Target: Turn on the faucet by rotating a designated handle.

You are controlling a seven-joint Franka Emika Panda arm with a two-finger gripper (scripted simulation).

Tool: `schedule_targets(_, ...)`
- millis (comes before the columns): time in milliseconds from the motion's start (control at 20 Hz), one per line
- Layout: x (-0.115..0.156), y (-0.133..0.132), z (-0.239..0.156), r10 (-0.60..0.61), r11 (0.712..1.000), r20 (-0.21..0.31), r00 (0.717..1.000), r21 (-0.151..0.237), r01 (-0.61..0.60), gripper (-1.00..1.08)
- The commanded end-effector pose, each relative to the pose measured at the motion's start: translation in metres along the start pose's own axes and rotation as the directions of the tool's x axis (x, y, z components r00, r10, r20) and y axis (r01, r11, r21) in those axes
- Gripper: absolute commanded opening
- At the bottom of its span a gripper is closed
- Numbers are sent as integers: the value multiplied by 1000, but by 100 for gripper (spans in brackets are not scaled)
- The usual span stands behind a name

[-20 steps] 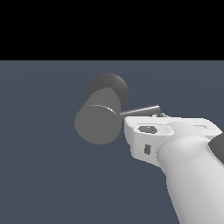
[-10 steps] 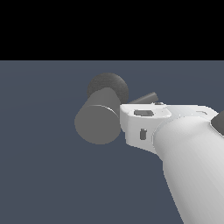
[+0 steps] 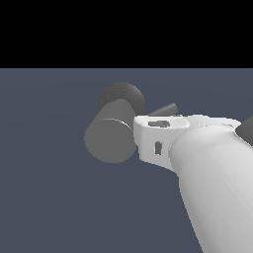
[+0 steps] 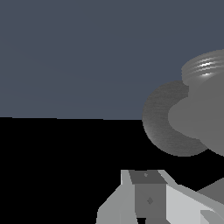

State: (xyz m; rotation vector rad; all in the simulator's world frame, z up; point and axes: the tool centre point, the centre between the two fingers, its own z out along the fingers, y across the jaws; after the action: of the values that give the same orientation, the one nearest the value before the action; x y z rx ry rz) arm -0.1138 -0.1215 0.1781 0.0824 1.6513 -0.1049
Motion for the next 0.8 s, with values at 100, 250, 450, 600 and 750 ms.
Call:
schedule_targets(100, -37, 29, -1, 1, 999, 56, 998, -38, 1, -100)
schedule_targets(250, -47, 36, -2, 1, 999, 62, 998, -42, 1, -100)
schedule_targets(450, -60, 46, -4, 2, 999, 71, 997, -47, 1, -100)
schedule_targets(600, -70, 54, -5, 3, 999, 78, 997, -51, 1, -100)
schedule_targets(750, -40, 27, -3, 0, 1000, 12, 1000, 2, 0, -100)
